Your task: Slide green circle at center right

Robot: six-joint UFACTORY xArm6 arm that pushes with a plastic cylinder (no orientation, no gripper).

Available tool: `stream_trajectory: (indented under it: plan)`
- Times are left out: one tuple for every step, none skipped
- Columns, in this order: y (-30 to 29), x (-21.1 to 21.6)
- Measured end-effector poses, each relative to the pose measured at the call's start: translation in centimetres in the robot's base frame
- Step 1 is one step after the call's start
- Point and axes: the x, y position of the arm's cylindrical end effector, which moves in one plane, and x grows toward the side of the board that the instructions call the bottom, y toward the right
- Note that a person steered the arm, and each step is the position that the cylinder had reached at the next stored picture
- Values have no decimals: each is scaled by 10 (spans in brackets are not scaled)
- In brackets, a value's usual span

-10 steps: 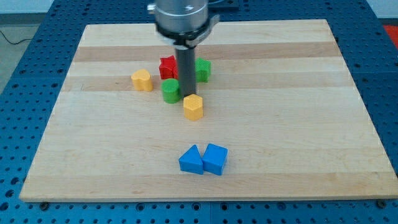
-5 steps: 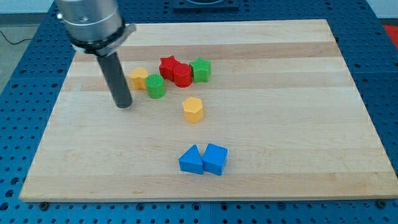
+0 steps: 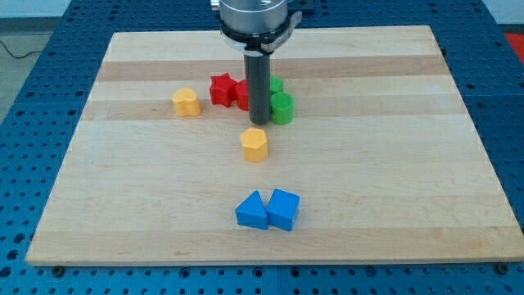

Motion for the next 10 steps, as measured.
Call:
stream_trajectory:
  plan:
    - [1, -1]
    - [36, -1]
    - [77, -1]
    - [61, -1]
    - [41, -7]
    - [52, -26]
    - [98, -32]
    - [176, -22]
    - [217, -18]
    - [212, -24]
